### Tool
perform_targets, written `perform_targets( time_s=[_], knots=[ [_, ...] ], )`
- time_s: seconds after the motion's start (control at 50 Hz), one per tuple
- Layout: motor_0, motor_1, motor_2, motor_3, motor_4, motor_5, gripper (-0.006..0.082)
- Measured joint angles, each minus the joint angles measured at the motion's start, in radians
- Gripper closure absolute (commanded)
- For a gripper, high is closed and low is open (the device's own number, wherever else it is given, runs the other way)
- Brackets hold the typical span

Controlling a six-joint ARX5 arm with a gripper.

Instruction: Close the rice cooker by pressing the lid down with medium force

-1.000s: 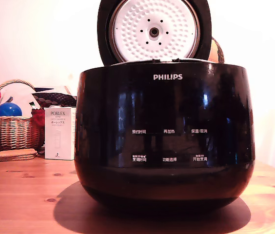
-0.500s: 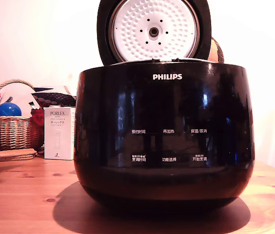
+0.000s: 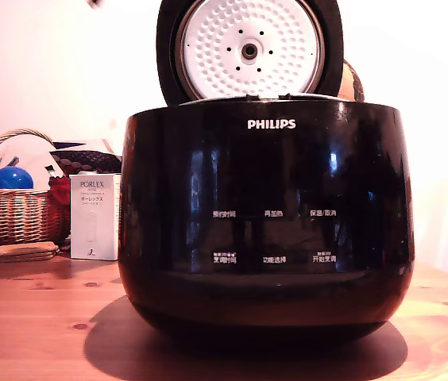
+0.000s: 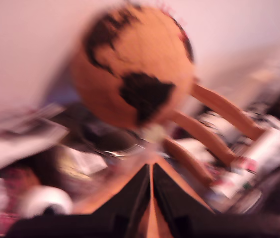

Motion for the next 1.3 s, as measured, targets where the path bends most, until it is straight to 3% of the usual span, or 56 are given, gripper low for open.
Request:
perform_targets(
  time_s=[0.32,1.0,1.14,1.26,1.3],
  knots=[
    [-0.02,0.06,0.0,-0.09,0.15,-0.039,0.0788],
    [-0.11,0.061,0.0,-0.305,0.162,0.056,0.0788],
    [-0.163,0.06,0.0,-0.314,0.148,0.083,0.0788],
    [-0.222,0.061,0.0,-0.32,0.054,0.089,0.0788],
    [-0.24,0.061,0.0,-0.324,-0.021,0.089,0.0788]
  ],
)
